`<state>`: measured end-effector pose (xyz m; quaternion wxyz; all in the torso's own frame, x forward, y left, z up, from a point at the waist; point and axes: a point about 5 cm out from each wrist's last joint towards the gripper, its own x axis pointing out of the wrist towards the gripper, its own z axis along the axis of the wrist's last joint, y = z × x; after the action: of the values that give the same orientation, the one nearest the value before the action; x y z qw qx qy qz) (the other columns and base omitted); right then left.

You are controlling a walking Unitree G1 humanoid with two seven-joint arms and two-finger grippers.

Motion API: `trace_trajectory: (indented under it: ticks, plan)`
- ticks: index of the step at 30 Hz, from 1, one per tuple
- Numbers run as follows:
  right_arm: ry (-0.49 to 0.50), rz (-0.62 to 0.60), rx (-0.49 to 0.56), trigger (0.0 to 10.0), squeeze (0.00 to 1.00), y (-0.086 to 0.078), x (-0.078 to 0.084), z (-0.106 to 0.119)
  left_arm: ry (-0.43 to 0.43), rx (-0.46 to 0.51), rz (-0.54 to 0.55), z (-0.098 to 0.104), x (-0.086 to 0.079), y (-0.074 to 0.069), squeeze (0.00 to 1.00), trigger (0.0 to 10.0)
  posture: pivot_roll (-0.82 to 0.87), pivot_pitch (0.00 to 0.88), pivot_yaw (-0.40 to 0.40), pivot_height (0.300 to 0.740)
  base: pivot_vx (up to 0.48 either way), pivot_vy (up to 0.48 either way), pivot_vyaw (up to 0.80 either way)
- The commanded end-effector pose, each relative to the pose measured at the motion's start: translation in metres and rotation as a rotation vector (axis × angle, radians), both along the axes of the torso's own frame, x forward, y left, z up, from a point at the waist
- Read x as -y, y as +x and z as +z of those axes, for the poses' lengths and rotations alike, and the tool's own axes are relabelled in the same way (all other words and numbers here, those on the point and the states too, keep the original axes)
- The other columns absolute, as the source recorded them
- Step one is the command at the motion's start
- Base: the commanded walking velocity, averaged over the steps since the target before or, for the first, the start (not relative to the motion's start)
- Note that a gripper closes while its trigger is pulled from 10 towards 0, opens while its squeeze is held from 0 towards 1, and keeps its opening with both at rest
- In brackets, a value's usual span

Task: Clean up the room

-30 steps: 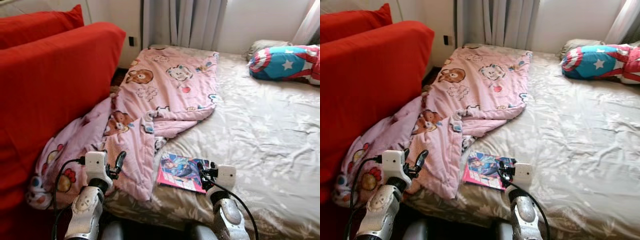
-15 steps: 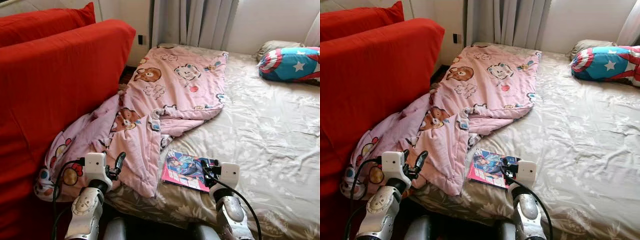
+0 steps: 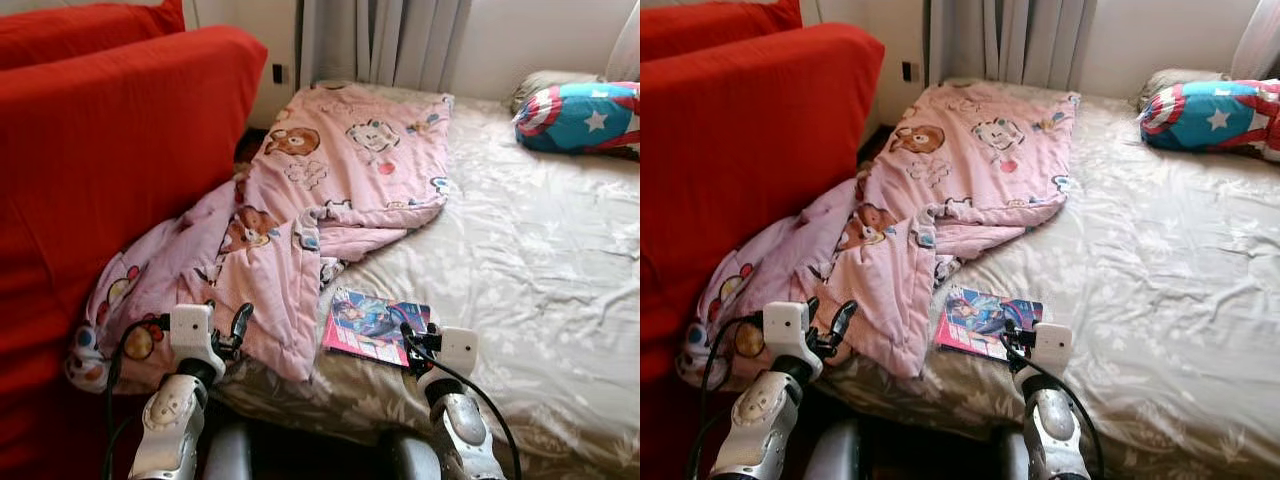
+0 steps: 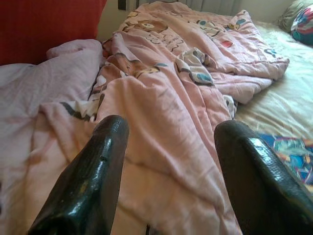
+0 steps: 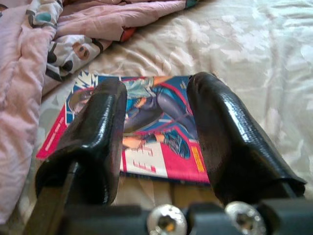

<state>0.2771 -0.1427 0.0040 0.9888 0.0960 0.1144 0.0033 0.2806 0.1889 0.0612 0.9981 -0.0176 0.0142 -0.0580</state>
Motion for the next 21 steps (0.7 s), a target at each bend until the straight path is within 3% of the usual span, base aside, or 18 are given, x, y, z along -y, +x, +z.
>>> trace_trajectory:
  ticks: [1,10,21]
  plan:
    - [0.001,-0.034,-0.012,10.0,0.00,0.004,0.006,0.001,0.021,0.003,-0.022,0.003,0.001,-0.001,0.00,10.0,0.05,0.059,-0.035,0.574,0.000,0.000,0.00]
    - [0.105,-0.153,-0.105,10.0,0.00,0.013,0.019,-0.001,0.051,0.009,-0.043,0.011,-0.002,-0.011,0.00,10.0,0.08,0.142,-0.006,0.574,0.000,0.000,0.00]
    - [0.166,-0.137,-0.124,10.0,0.00,0.028,0.014,0.007,0.095,0.054,-0.073,0.036,-0.001,-0.023,0.00,10.0,0.13,0.247,0.018,0.574,0.000,0.000,0.00]
